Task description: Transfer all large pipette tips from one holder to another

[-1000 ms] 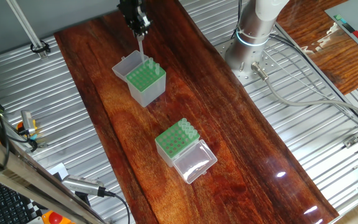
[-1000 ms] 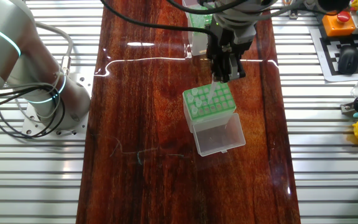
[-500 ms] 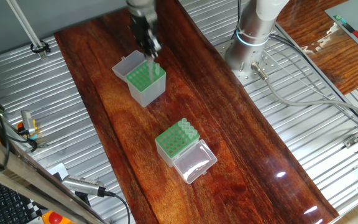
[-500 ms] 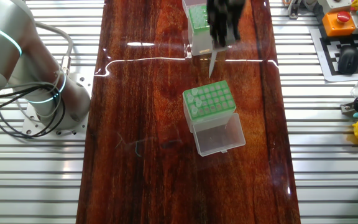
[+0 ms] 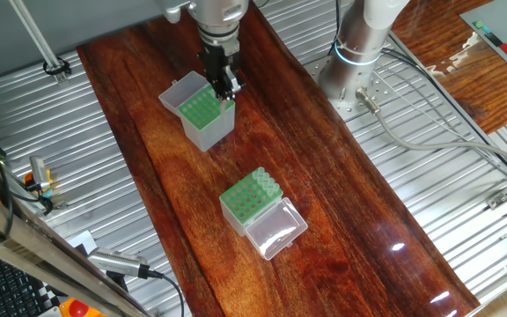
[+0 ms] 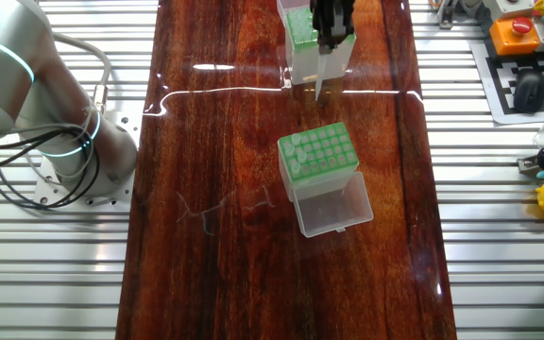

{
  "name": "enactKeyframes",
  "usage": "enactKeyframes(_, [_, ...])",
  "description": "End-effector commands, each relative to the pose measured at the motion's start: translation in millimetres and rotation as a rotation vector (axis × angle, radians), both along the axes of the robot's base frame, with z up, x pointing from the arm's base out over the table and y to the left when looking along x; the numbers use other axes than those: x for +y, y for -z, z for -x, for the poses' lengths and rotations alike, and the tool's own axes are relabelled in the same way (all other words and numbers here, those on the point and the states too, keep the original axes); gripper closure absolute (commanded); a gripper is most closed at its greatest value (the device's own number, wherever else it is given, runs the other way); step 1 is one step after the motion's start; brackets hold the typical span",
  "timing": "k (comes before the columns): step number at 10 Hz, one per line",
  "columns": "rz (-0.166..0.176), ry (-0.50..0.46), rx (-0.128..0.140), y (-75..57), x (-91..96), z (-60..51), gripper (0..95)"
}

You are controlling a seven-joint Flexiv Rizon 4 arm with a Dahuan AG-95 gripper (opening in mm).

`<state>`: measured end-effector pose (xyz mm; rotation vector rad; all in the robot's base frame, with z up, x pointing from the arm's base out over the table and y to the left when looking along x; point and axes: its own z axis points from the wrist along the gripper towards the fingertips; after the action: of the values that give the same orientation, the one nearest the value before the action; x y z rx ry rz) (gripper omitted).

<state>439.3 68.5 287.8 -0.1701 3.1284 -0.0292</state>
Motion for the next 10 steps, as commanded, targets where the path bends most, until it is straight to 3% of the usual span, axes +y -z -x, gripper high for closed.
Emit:
enactKeyframes(1, [-0.103,-0.208,0.012,-0.3,-0.7,0.6,95.0])
enactKeyframes(2, [-0.093,-0.142,0.016,-4.5,25.8,-1.4,95.0])
enactKeyframes(3, [-0.088,-0.126,0.016,-5.5,37.1,-1.6,95.0])
enactKeyframes(4, [-0.076,-0.066,0.016,-8.3,74.5,1.2,95.0])
enactKeyframes(5, [-0.062,-0.029,0.012,-9.8,95.3,5.3,95.0])
enactKeyframes(6, [-0.064,0.001,0.008,-11.7,106.4,8.6,95.0])
enactKeyframes(8, [-0.05,0.013,0.01,-13.3,110.8,10.4,95.0])
enactKeyframes(10, [-0.047,-0.087,0.021,-13.3,110.8,10.4,95.0])
